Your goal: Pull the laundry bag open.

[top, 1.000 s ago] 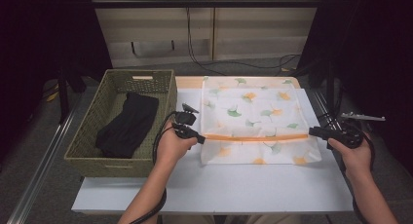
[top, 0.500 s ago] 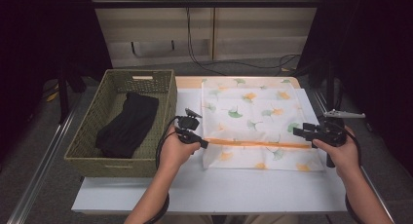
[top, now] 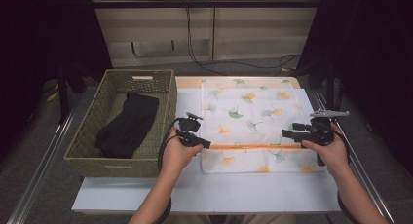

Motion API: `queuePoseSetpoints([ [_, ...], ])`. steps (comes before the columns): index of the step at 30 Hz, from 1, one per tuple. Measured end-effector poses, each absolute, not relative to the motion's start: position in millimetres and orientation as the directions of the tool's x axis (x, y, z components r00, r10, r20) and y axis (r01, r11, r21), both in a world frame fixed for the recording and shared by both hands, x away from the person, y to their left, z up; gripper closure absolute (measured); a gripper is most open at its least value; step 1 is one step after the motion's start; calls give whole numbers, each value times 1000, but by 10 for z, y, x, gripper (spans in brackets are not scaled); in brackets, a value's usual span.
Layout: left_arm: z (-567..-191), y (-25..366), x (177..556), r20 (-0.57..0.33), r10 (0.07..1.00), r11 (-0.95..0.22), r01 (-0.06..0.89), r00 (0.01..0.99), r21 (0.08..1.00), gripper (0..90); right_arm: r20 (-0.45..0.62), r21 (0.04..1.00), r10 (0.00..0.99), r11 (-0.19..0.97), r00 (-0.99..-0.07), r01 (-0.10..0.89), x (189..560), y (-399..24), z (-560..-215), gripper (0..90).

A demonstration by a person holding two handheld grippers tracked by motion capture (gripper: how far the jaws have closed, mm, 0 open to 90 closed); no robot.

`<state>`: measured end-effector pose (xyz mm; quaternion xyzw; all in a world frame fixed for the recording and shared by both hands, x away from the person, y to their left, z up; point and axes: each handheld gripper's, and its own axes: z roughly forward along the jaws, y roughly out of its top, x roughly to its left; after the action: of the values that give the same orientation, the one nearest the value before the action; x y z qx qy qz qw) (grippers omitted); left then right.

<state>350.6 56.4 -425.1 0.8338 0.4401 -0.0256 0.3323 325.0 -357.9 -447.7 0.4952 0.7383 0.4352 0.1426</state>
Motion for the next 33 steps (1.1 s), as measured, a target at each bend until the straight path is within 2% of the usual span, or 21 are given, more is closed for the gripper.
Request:
queuePoseSetpoints([
  [2,-4260,539,3498,-307,716,-404,731,626,550,599,215,783,851,143,-480,606,3261,-3541,-4492,323],
  [3,-4270,517,3493,-316,722,-381,735,616,561,599,215,783,851,143,-480,606,3261,-3541,-4492,323],
  [8,-4335,492,3510,-292,727,-378,717,622,586,412,211,776,851,154,-482,612,3254,-3476,-4505,318],
  [9,-4352,487,3512,-289,730,-373,715,619,591,338,205,775,847,166,-491,610,3253,-3452,-4515,313],
  [10,-4373,479,3516,-287,730,-374,714,621,592,311,205,775,847,166,-491,610,3253,-3452,-4515,313],
  [19,-4419,437,3501,-274,726,-361,688,631,630,211,165,754,842,228,-514,616,3240,-3313,-4569,304],
  [33,-4462,506,3496,-293,720,-345,690,630,637,188,128,729,810,314,-572,609,3294,-2997,-4629,300],
])
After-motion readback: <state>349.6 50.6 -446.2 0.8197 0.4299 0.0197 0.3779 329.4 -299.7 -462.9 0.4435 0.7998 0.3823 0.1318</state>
